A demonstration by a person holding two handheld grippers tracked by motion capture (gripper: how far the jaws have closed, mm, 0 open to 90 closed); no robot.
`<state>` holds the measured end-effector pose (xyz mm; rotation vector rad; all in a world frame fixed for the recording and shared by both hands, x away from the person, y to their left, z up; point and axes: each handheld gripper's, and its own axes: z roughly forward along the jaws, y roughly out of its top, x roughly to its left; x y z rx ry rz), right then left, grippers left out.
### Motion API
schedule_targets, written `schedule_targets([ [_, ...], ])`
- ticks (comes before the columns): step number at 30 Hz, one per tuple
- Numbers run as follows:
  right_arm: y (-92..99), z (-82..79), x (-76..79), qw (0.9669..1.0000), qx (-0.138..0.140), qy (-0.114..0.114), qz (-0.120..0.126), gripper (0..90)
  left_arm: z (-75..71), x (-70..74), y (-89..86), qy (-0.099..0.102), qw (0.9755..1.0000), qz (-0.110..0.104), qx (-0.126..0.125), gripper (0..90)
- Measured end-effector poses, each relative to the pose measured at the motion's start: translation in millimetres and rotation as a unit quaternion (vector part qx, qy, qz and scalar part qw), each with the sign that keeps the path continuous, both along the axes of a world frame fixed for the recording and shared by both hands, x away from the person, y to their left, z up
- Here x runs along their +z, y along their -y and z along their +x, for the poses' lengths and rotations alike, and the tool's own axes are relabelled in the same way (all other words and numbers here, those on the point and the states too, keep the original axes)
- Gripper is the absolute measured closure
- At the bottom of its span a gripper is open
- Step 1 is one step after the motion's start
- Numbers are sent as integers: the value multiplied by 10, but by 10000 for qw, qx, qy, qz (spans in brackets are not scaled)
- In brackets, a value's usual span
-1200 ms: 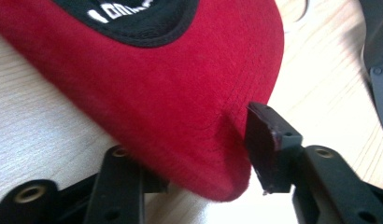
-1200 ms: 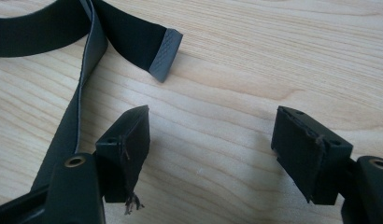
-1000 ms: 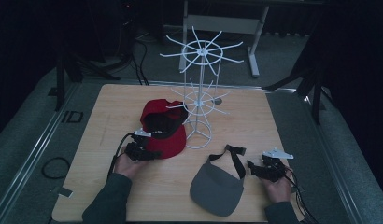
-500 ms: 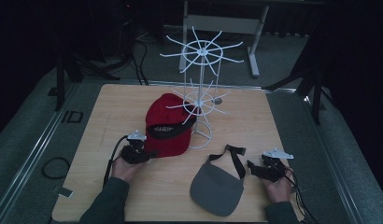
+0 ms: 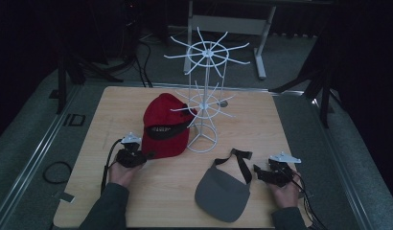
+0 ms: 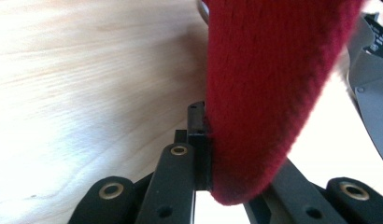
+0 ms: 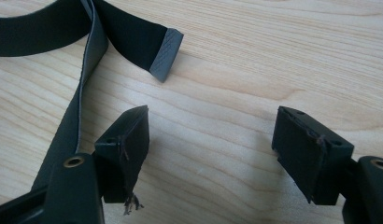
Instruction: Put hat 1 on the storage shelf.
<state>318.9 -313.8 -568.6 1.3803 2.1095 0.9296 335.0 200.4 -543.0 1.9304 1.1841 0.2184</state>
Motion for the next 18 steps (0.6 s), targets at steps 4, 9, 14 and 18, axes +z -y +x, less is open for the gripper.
schedule_targets([
  [4, 0, 0, 0, 10000, 0, 1, -1, 275, -6, 49, -64, 93, 9998, -31, 148, 860],
  [9, 0, 0, 0, 10000, 0, 2, -1, 275, -12, 118, -168, 233, 9992, -69, 322, 860],
  [14, -1, 0, 0, 10000, -2, 1, 4, 274, -56, 170, -259, 388, 9984, -13, 410, 859],
  [18, -1, 0, 0, 10000, -3, 2, 5, 274, -82, 203, -329, 475, 9974, -79, 529, 859],
])
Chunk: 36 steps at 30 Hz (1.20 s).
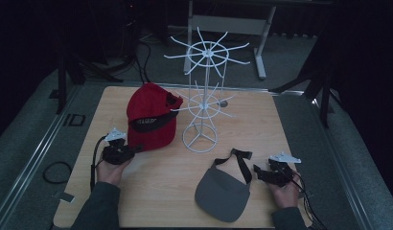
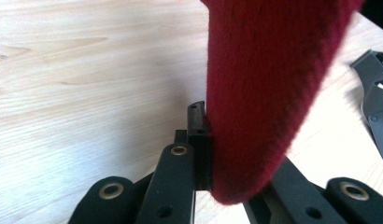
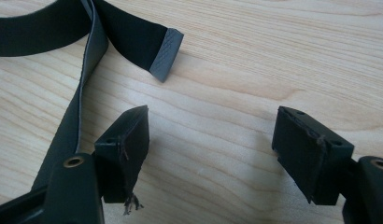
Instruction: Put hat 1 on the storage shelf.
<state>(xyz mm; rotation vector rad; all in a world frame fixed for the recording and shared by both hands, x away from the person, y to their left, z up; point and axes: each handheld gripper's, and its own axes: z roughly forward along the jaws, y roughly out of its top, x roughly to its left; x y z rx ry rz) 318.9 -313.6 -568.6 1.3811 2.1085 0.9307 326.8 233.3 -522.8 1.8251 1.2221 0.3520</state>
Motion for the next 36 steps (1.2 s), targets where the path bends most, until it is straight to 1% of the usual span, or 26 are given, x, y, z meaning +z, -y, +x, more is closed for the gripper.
schedule_targets([
  [3, 0, 0, 0, 10000, 1, 1, -1, 274, -10, 34, -50, 64, 9999, -57, 78, 859],
  [6, 0, 0, 0, 10000, 1, 2, -1, 274, -23, 71, -79, 135, 9998, -80, 120, 859],
  [7, 0, 0, 0, 10000, 1, 2, -1, 274, -28, 88, -89, 186, 9997, -65, 152, 859],
  [12, 0, 0, 0, 10000, 1, 0, -1, 274, -44, 141, -112, 329, 9991, -132, 234, 859],
  [15, -1, 0, 0, 10000, 1, -1, -1, 274, -51, 185, -119, 410, 9987, -125, 291, 859],
  [28, -1, 0, 0, 10000, 3, 1, -1, 274, -44, 387, -147, 660, 9969, -180, 401, 858],
  [32, -1, 0, 0, 10000, 2, 1, -1, 274, -34, 432, -156, 707, 9964, -182, 424, 858],
  [36, -1, 0, 0, 10000, 3, 0, -1, 274, -27, 509, -168, 791, 9956, -196, 457, 858],
])
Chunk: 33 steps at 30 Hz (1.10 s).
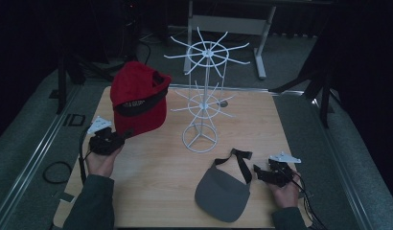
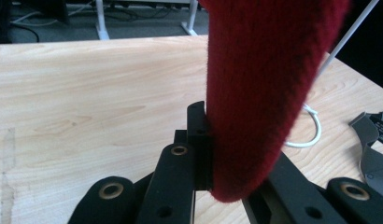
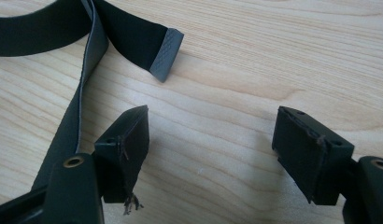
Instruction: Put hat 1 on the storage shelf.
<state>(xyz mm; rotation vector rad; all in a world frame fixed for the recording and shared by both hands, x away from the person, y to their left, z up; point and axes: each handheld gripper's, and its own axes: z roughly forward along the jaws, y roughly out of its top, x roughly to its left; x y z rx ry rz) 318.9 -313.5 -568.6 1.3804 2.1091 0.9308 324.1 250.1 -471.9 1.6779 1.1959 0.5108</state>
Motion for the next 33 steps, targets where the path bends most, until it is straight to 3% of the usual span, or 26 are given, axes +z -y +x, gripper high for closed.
schedule_targets([
  [33, 0, 1, -1, 10000, 1, 8, 2, 273, -56, 364, -21, 467, 9988, -119, 81, 858],
])
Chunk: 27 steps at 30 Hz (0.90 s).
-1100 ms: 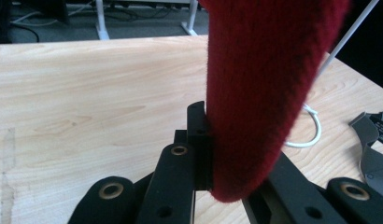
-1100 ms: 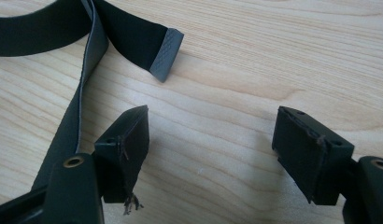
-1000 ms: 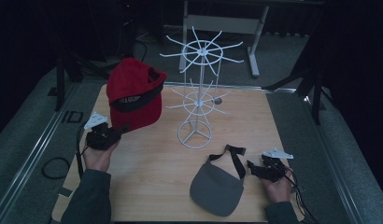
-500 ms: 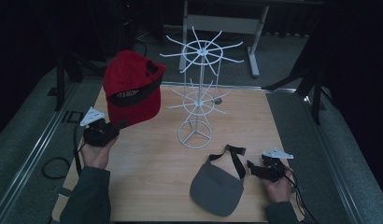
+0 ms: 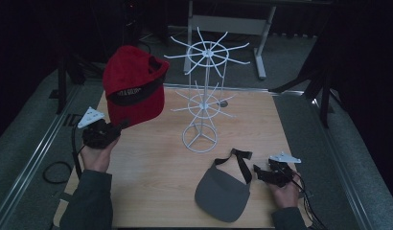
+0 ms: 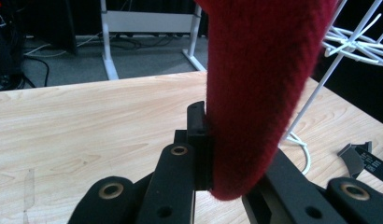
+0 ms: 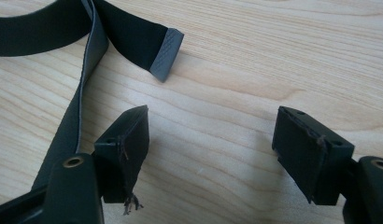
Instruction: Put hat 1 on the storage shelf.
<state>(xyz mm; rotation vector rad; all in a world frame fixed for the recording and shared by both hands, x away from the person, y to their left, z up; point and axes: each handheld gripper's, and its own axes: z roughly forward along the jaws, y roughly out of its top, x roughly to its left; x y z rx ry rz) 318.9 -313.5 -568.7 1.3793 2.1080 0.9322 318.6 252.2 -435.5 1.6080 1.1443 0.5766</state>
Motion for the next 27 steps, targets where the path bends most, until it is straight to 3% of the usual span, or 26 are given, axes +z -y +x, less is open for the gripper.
schedule_targets([
  [27, 1, 1, 0, 10000, 8, 7, -9, 273, -72, 241, -3, 276, 9996, -65, 19, 858],
])
